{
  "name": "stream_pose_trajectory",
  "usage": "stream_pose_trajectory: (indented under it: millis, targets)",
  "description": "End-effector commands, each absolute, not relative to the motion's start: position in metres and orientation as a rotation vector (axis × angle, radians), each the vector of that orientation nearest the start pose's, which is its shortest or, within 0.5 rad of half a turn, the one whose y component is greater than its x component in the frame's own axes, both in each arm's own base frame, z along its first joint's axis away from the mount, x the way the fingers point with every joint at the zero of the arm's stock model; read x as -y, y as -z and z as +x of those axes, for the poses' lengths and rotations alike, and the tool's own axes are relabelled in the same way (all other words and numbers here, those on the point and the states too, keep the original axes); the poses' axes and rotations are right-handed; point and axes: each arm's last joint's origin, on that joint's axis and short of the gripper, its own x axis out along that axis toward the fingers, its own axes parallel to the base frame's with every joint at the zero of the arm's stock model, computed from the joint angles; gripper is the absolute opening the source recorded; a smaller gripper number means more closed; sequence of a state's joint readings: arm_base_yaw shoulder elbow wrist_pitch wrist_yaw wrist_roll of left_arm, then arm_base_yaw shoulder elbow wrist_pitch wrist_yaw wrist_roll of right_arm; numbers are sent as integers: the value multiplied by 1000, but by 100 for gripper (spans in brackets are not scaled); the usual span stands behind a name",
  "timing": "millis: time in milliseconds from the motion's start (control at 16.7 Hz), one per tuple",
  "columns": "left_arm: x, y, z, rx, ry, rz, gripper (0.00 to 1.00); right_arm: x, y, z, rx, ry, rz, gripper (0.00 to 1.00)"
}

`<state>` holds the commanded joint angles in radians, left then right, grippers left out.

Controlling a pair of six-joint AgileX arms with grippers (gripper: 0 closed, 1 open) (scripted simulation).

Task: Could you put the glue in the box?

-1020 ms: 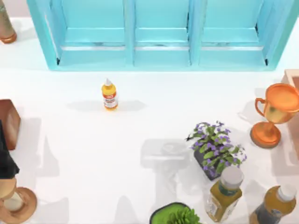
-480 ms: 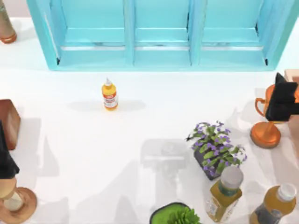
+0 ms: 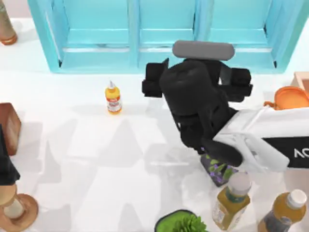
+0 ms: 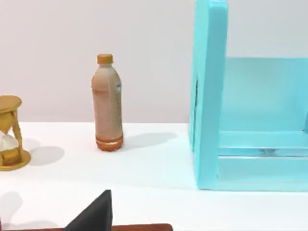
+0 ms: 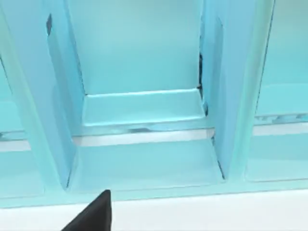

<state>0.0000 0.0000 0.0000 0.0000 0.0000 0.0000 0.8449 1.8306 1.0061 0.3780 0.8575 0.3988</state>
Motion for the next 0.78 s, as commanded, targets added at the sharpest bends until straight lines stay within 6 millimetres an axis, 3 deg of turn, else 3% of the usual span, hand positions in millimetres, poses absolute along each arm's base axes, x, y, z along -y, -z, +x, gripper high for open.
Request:
stream_pose_trajectory:
  millis: [180,360,600,780]
  targets:
    - [1,-160,106,0,0,0,100,-339,-138,272,-230,55,63,100]
    - [1,-160,106,0,0,0,100,-387,-95,259,-204,44,48,100]
    - [1,-160,106,0,0,0,100,-421,-48,236,-197,18,-2,100]
    - [1,-160,106,0,0,0,100,-425,-39,232,-198,12,-16,100]
